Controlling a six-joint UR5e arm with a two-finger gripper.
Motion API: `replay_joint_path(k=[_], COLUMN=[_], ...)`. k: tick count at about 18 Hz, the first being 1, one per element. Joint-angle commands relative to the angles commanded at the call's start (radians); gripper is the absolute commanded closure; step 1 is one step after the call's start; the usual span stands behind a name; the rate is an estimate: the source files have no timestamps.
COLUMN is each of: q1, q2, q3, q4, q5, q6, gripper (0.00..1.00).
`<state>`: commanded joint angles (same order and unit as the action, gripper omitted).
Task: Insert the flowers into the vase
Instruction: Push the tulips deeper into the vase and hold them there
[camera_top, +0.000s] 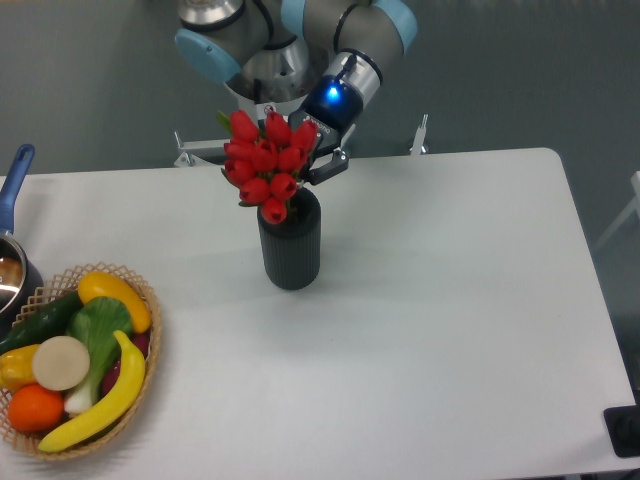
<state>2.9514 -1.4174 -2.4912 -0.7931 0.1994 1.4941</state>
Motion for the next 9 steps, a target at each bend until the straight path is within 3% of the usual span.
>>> replay_joint_path(k=[5,9], q1=[0.0,0.002], q2=[-0.014,-0.026], q3=[-0.003,-0.005], q4=[0.0,0.002], q5=[0.0,0.0], q6=[0.005,0.029], gripper=[0.45,0.19])
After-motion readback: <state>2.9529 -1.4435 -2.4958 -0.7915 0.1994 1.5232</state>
